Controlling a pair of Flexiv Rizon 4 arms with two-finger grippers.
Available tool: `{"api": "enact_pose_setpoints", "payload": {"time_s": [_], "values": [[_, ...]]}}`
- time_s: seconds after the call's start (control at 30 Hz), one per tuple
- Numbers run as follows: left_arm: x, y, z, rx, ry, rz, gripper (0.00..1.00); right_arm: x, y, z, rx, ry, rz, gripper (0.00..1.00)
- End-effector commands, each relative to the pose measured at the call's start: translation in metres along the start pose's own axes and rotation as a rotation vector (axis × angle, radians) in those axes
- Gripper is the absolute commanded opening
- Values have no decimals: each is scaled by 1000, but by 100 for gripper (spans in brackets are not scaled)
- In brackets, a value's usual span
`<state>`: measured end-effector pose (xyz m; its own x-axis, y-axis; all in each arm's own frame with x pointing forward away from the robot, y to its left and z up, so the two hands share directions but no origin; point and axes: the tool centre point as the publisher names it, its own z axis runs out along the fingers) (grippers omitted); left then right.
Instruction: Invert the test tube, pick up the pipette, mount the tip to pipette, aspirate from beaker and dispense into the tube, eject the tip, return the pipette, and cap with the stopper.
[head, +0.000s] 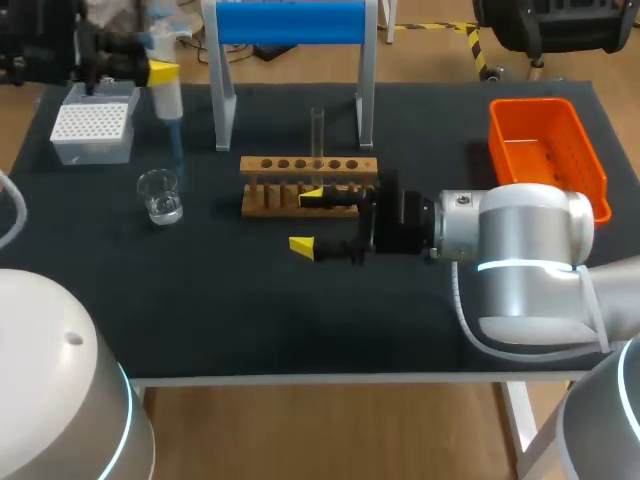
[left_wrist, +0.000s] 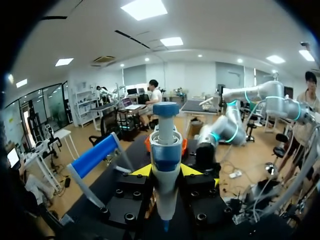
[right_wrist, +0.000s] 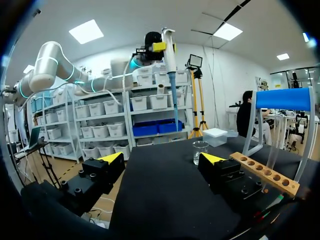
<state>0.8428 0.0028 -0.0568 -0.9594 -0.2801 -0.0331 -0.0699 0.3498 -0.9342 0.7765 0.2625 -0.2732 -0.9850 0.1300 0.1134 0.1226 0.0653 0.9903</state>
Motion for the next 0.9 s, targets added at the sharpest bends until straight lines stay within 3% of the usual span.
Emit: {"api": "enact_pose_setpoints", "payload": {"time_s": [0.03,0.53,0.9], "values": [[-11,13,-6,10,-1,-7,0,0,0,-3,1,5,0,100],[-45,48,-14,26,-57,-36,0,0,0,-3,1,5,0,100],[-54,51,-14,22,-67,-36,0,0,0,-3,1,5,0,100]]}}
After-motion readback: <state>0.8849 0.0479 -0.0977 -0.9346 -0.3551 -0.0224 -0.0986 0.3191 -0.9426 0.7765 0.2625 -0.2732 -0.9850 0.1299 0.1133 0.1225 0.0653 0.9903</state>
